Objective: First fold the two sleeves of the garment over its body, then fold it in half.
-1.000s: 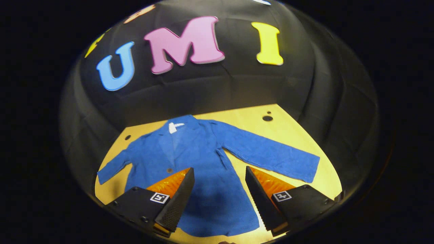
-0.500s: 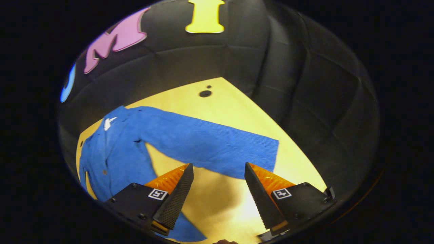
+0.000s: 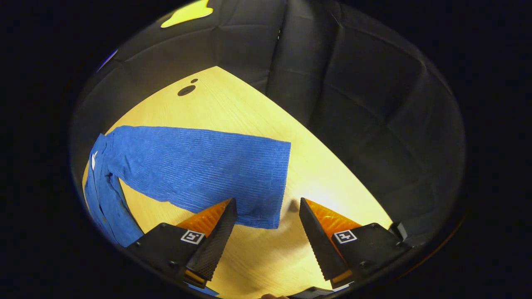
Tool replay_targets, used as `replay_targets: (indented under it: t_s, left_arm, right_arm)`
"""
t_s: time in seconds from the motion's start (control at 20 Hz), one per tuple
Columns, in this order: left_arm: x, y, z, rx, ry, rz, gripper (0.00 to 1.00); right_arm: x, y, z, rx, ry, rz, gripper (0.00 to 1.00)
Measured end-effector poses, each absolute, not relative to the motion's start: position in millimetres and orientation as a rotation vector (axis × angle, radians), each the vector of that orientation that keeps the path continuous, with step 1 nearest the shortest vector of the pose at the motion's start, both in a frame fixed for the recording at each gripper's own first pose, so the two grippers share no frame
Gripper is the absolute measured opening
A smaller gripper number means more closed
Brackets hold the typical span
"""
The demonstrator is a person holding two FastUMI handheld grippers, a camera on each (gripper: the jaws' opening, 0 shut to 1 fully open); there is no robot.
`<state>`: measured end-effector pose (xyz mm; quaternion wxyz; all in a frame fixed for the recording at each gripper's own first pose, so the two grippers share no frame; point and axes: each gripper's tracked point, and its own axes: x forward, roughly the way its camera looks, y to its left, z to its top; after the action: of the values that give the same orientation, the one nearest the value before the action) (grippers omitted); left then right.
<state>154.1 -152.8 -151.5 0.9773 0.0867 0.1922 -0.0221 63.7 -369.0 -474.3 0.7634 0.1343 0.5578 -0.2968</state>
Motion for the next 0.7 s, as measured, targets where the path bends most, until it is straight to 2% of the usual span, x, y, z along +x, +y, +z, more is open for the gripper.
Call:
replay_targets:
  t_s: [0.05,0.1,0.15,0.2,0.25,0.4,0.45,0.5,0.7]
  left_arm:
    - [155,-155,-154,0.179,0.392,-0.04,0.84]
    - [155,-157,-155,0.185,0.396,-0.038,0.84]
    - [155,-160,-156,0.19,0.399,-0.039,0.84]
    - [155,-162,-157,0.194,0.4,-0.042,0.84]
    - [154,-165,-157,0.194,0.396,-0.045,0.84]
    - [151,-168,-155,0.178,0.389,-0.05,0.84]
    - [149,-166,-155,0.177,0.387,-0.046,0.84]
    - [148,-163,-155,0.176,0.387,-0.039,0.84]
    - [139,-146,-155,0.162,0.392,0.005,0.84]
  right_arm:
    - [67,-373,-475,0.297,1.197,-0.653,0.97]
    - [65,-372,-477,0.298,1.206,-0.649,0.89]
    - [66,-370,-477,0.29,1.199,-0.641,0.94]
    - [66,-367,-477,0.289,1.198,-0.627,0.83]
    - [68,-366,-478,0.295,1.192,-0.619,0.78]
    - [81,-363,-485,0.363,1.17,-0.625,0.28]
    - [86,-357,-481,0.402,1.157,-0.591,0.11]
    - [88,-350,-480,0.433,1.158,-0.555,0.04]
    - [94,-333,-475,0.443,1.154,-0.496,0.01]
